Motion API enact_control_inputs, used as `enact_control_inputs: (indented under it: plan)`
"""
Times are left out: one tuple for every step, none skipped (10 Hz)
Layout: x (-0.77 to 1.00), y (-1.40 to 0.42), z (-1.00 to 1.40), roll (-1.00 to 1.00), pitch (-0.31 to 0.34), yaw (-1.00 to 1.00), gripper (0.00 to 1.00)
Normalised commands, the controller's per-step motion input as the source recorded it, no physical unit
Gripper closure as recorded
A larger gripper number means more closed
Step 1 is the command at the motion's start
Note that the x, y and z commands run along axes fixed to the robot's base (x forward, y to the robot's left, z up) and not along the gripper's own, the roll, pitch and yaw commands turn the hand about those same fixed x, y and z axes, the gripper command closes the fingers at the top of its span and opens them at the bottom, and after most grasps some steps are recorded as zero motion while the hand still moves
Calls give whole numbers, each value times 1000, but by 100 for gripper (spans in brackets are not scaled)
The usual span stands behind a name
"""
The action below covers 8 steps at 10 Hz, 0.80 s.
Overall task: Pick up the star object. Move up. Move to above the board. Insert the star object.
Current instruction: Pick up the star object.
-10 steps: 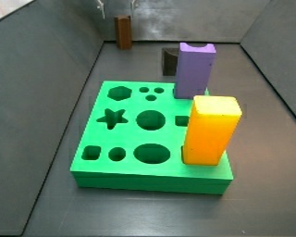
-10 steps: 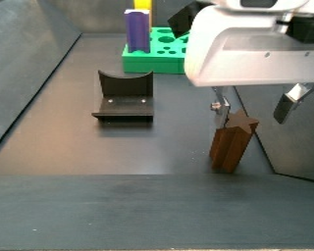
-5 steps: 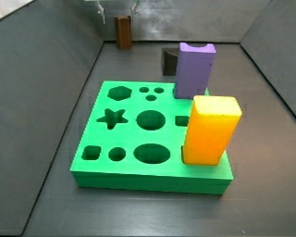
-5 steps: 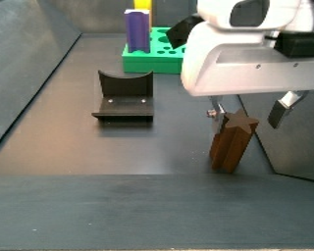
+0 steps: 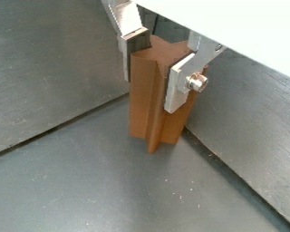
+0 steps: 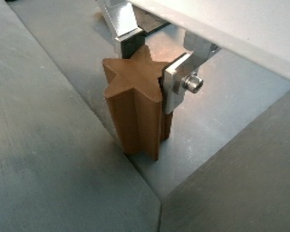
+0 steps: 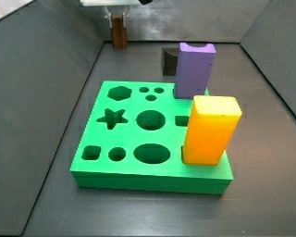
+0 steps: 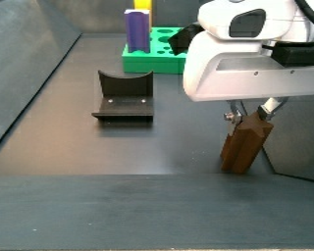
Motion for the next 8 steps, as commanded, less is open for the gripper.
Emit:
enact_control_inputs:
  plan:
    - [0,0,0,0,0,0,100]
    - [0,0,0,0,0,0,100]
    - [0,0,0,0,0,0,100]
    - [0,0,0,0,0,0,100]
    - [0,0,0,0,0,0,100]
    - [0,0,0,0,0,0,100]
    - [0,0,0,0,0,0,100]
    - [0,0,0,0,0,0,100]
